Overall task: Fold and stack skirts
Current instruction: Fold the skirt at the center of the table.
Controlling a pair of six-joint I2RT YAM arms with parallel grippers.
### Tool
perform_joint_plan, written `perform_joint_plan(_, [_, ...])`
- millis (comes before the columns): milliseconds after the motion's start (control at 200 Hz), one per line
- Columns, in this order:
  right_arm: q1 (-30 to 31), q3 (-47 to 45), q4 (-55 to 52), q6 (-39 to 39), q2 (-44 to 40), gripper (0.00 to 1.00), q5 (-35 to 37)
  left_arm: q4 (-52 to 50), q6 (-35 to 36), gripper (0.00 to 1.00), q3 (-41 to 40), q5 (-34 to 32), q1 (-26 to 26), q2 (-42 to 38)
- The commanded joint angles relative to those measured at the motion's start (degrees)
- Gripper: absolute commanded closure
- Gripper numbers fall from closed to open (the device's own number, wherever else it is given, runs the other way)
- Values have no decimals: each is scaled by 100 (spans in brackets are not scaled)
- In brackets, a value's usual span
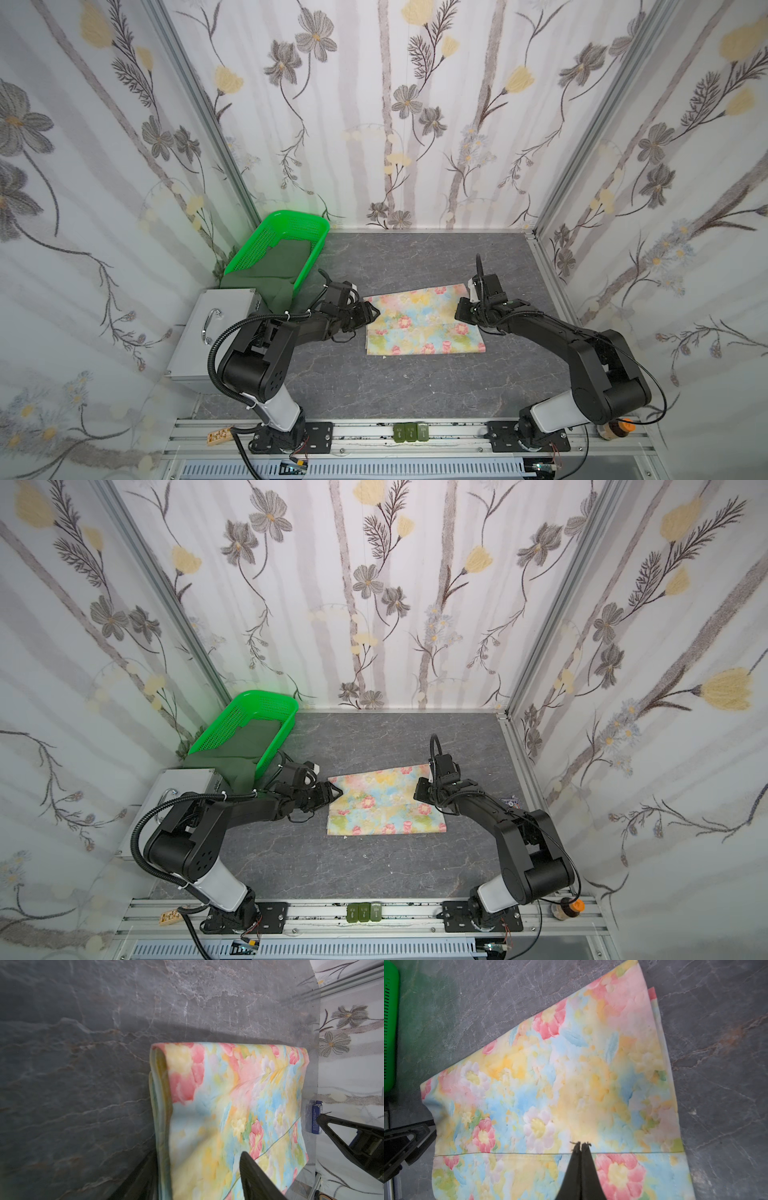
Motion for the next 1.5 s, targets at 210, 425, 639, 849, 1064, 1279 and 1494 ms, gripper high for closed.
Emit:
perform_joint_plan(210, [120, 131, -97, -295, -212, 99, 311, -893, -286, 32, -496, -171, -26, -354])
perform_joint_plan(425, [678, 635, 72, -359, 81, 99, -47, -893, -308, 34, -405, -214, -93, -202])
perform_joint_plan(639, [1449, 1427, 186, -258, 948, 100, -248, -892, -382, 34, -470, -265, -107, -173])
perform_joint_plan(849, [1737, 1753, 334, 72, 1556, 100, -289, -892, -509, 33, -571, -262, -112, -316])
perform_joint_plan(1064, [1959, 1853, 361, 206, 1916, 100, -416, -915, -647, 31, -626, -213, -141, -308])
perform_joint_plan(1279, [1997, 1847, 406, 381, 2212, 100, -485, -915, -690, 33, -495, -270, -328, 17])
perform_joint_plan(1494, [2070, 1804, 499, 581, 2493, 100, -599, -919, -673, 37, -379, -309, -408, 261])
